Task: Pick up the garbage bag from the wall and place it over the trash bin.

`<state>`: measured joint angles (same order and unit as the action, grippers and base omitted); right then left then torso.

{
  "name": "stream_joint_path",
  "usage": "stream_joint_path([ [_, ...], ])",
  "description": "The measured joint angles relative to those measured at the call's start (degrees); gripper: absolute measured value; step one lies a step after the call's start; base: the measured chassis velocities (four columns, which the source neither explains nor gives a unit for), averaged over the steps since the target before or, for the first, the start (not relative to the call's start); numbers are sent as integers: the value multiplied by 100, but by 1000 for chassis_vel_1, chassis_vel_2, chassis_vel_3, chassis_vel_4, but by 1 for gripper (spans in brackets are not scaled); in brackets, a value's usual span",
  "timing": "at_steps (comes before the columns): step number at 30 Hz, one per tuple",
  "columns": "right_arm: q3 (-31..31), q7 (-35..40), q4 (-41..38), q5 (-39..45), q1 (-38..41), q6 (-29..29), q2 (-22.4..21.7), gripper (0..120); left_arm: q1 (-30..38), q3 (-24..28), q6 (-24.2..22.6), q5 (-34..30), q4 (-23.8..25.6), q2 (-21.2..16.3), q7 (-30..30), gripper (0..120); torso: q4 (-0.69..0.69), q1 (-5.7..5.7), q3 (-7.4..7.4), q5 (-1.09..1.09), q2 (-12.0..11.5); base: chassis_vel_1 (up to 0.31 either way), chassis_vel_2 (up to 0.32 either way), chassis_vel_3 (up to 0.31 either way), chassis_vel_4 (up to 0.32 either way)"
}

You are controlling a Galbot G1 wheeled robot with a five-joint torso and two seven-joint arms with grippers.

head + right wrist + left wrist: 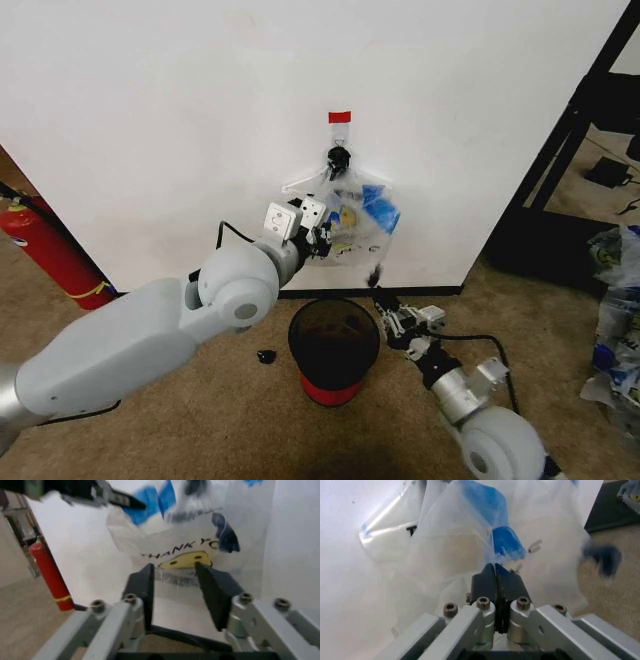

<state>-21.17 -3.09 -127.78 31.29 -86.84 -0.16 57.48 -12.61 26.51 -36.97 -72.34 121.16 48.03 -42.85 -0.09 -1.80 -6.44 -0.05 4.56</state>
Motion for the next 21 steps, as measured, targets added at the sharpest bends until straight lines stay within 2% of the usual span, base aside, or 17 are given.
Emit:
stream_joint_path([
  [1, 0, 0, 0, 0, 0, 0, 0, 33, 0, 0, 0, 0, 0, 0, 0, 0, 0, 0, 0, 0, 0, 0, 0, 0, 0],
  [4, -216, -30, -401, -53, -233, 20, -260, 48, -64, -6, 12, 52, -13, 10, 12, 0, 0, 0, 0, 0, 0, 0, 0, 0, 0],
  [7, -330, 14, -676, 75, -274, 48, -438, 58, -78, -6, 19, 71, -29, 30, 14, 0, 0, 0, 0, 1, 0, 0, 0, 0, 0],
  [8, -330, 14, -676, 75, -274, 48, -438, 58, -78, -6, 19, 71, -29, 30, 14, 0, 0, 0, 0, 1, 0, 0, 0, 0, 0],
  [9, -389, 98, -774, 185, -219, 53, -530, 65, -80, -5, 23, 82, -39, 46, 14, 0, -1, 0, 0, 0, 0, 0, 0, 0, 0],
  [12, -614, 566, -835, 746, 259, 17, -950, 78, -82, 25, 30, 102, -65, 100, 7, 0, 1, 0, 0, 1, 0, 0, 0, 0, 0],
  [14, -644, 826, -570, 1151, 733, -13, -1258, 86, -92, 39, 33, 109, -71, 111, 4, 0, 1, 0, -1, 1, 0, 0, 0, 0, 0],
  [17, -587, 982, -365, 1460, 1079, -52, -1395, 91, -100, 47, 33, 111, -71, 108, 4, 0, 1, -1, -1, 2, 0, 0, 0, 0, 0],
  [18, -432, 1183, -49, 1899, 1648, -141, -1506, 97, -116, 57, 33, 114, -71, 103, 4, 0, 0, -1, -1, 2, 0, 0, 0, 0, 0],
  [21, -97, 1340, 427, 2246, 2496, -265, -1575, 100, -130, 66, 31, 123, -71, 96, 4, 0, 2, -1, -1, 0, 0, 0, 0, 0, 0],
])
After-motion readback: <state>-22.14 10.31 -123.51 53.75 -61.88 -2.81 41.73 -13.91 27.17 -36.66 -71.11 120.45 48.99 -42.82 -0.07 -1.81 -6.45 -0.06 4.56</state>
